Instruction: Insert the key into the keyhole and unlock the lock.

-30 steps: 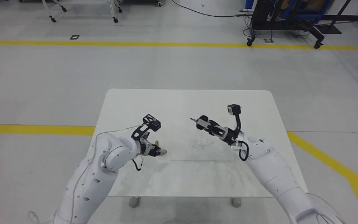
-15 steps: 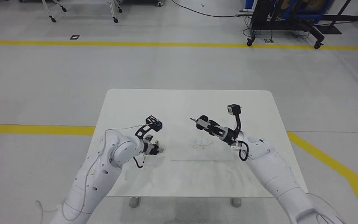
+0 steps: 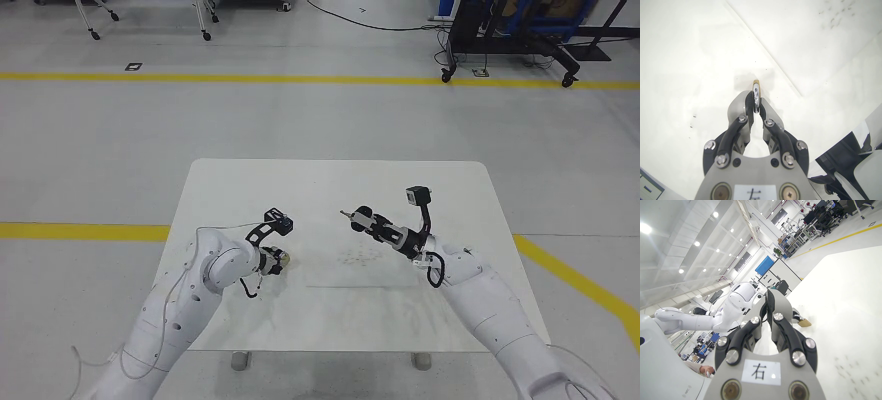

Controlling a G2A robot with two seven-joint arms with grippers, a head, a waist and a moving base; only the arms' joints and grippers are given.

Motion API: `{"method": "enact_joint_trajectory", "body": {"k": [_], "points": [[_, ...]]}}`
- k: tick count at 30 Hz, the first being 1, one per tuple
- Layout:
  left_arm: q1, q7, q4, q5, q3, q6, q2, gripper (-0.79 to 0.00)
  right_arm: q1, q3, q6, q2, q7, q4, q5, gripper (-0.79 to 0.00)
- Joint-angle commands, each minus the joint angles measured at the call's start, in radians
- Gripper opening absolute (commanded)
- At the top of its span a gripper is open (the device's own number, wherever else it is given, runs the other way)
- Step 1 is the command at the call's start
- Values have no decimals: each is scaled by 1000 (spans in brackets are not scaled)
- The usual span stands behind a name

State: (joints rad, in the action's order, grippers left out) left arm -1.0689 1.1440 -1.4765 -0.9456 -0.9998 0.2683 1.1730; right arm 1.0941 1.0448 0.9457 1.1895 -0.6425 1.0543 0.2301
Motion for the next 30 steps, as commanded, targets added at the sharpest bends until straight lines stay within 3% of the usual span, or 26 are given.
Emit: {"method": "enact_joint_trajectory", "body": {"k": [1, 8, 9, 10, 13, 27, 30], "points": [[-1, 0, -2, 1, -1, 2, -1, -785, 0, 0, 0, 0, 0, 0, 0, -785], [-6, -14, -8, -10, -1, -3, -4, -785, 0, 0, 0, 0, 0, 0, 0, -785], [-7, -18, -10, -11, 0, -4, -4, -600, 0, 0, 0, 0, 0, 0, 0, -785], [-9, -19, -12, -11, 2, -6, -4, -468, 0, 0, 0, 0, 0, 0, 0, -785], [-10, -20, -17, -9, 7, -9, -4, -416, 0, 0, 0, 0, 0, 0, 0, -785], [-13, -46, -21, -2, 11, -19, -5, -440, 0, 0, 0, 0, 0, 0, 0, -785], [-14, -60, -25, -8, 13, -25, -5, -539, 0, 0, 0, 0, 0, 0, 0, -785]]}}
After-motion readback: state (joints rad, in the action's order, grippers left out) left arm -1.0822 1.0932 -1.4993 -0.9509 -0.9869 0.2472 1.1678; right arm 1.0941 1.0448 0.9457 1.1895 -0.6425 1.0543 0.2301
